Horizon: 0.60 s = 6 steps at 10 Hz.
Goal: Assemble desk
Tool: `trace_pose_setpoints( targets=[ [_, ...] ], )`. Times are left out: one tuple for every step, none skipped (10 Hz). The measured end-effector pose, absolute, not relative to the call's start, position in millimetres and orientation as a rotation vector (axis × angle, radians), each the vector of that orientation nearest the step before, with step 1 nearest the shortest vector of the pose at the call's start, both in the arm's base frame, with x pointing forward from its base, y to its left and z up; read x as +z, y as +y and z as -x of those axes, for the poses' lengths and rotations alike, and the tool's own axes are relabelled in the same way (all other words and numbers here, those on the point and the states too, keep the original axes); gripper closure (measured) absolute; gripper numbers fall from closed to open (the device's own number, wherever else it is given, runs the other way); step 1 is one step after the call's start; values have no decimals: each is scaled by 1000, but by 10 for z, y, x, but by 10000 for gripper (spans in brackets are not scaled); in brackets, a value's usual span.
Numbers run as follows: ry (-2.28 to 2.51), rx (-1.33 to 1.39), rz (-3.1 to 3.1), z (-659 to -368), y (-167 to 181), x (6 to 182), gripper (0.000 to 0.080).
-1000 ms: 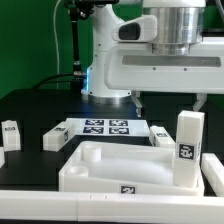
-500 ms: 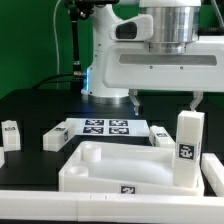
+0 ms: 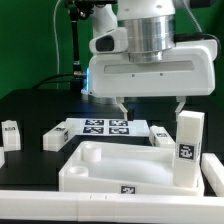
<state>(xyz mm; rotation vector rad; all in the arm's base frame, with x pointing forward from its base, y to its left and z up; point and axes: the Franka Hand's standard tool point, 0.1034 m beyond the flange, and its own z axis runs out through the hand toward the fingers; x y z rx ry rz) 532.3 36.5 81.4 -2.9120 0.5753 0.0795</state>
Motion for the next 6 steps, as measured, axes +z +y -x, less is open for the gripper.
trace_pose_setpoints(
  targets=[
    [616,128,2879,-5279,354,805,150],
    [609,125,2884,-5284,356,806,150],
    [608,177,2874,-5239,364,796,150],
    [606,316,2836,-5182,369,797,150],
    [608,402,2805,-5204,355,793,150],
    [628,459,2776,-5179,341,763,150]
  ],
)
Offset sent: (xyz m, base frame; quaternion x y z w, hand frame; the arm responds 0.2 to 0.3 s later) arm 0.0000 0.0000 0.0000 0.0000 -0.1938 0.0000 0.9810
